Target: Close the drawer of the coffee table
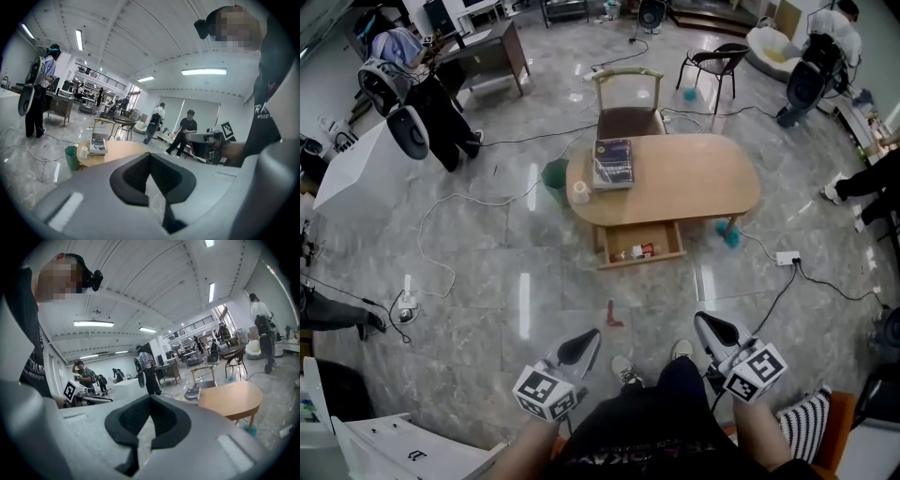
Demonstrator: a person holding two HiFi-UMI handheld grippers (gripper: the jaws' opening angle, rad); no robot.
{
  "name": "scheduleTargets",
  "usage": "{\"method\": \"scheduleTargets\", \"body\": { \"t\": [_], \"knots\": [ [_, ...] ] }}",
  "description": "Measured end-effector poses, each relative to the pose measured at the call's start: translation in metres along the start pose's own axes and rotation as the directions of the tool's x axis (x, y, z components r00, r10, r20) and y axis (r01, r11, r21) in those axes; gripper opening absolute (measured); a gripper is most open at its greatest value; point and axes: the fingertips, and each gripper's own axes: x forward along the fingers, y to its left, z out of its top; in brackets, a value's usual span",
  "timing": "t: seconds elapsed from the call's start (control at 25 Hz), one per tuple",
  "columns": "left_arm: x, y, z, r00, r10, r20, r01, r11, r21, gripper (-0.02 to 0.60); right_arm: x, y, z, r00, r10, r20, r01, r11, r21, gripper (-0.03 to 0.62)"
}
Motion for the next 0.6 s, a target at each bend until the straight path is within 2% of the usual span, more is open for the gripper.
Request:
{"method": "scheduleTargets", "body": {
  "t": [0.24,0.6],
  "knots": [
    [0.009,0.006,-0.004,1.0,0.007,-0.006,-0.007,1.0,-0.004,-0.003,-0.001,-0.018,-0.003,1.0,-0.028,-0.001,0.028,1.0,0.01,0.0],
    [0.033,0.016,0.008,0.999,0.048,0.006,-0.048,0.999,-0.009,-0.003,0.021,-0.049,0.016,1.0,-0.001,-0.019,0.0,1.0,-0.012,0.0]
  ]
}}
